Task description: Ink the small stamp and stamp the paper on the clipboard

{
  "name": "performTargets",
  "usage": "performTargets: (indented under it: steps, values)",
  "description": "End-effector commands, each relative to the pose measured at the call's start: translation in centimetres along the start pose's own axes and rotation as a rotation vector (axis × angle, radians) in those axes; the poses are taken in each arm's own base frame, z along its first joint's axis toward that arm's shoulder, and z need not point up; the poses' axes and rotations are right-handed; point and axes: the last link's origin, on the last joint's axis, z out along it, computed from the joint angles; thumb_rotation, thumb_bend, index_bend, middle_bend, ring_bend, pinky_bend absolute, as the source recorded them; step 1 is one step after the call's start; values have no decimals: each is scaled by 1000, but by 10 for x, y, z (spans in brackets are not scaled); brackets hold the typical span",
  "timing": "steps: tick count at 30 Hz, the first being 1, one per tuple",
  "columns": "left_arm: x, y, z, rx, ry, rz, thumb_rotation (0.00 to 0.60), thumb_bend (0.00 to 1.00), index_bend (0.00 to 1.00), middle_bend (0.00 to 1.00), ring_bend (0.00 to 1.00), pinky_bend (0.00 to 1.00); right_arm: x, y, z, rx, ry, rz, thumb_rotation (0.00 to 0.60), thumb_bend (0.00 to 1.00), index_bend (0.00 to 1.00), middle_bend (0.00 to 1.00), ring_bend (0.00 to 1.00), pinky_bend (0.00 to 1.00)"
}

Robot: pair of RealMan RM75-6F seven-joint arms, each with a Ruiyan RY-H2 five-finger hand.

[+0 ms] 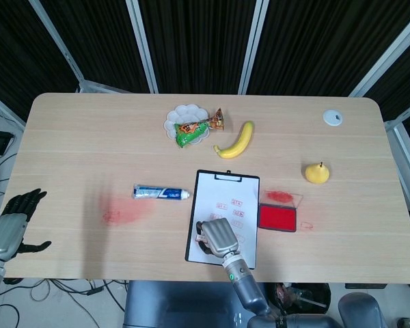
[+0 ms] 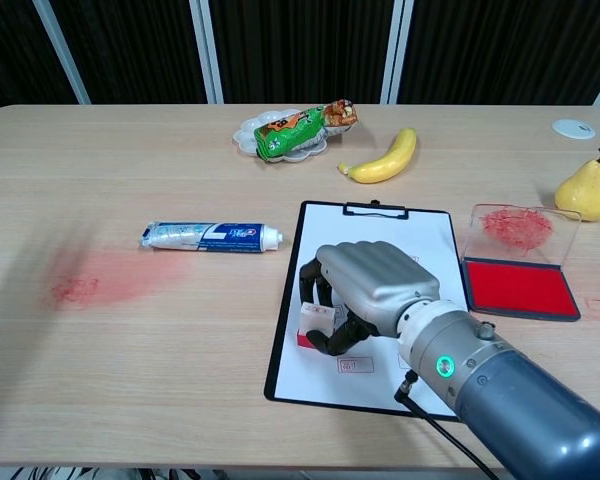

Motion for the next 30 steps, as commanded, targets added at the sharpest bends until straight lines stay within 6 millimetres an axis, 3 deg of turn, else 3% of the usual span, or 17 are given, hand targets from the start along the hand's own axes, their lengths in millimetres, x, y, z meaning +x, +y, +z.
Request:
performTargets:
  steps: [1, 30]
  values:
    - [0, 0, 0, 0, -1, -1, 600, 18, 0, 0, 0, 0, -1, 0, 0, -1, -2, -1, 600, 749, 886, 779, 869, 817]
    - [1, -1, 0, 1, -5, -7, 600, 18, 0, 0, 0, 0, -6, 0, 0, -5, -16, -16, 600, 759, 909, 799, 884, 817]
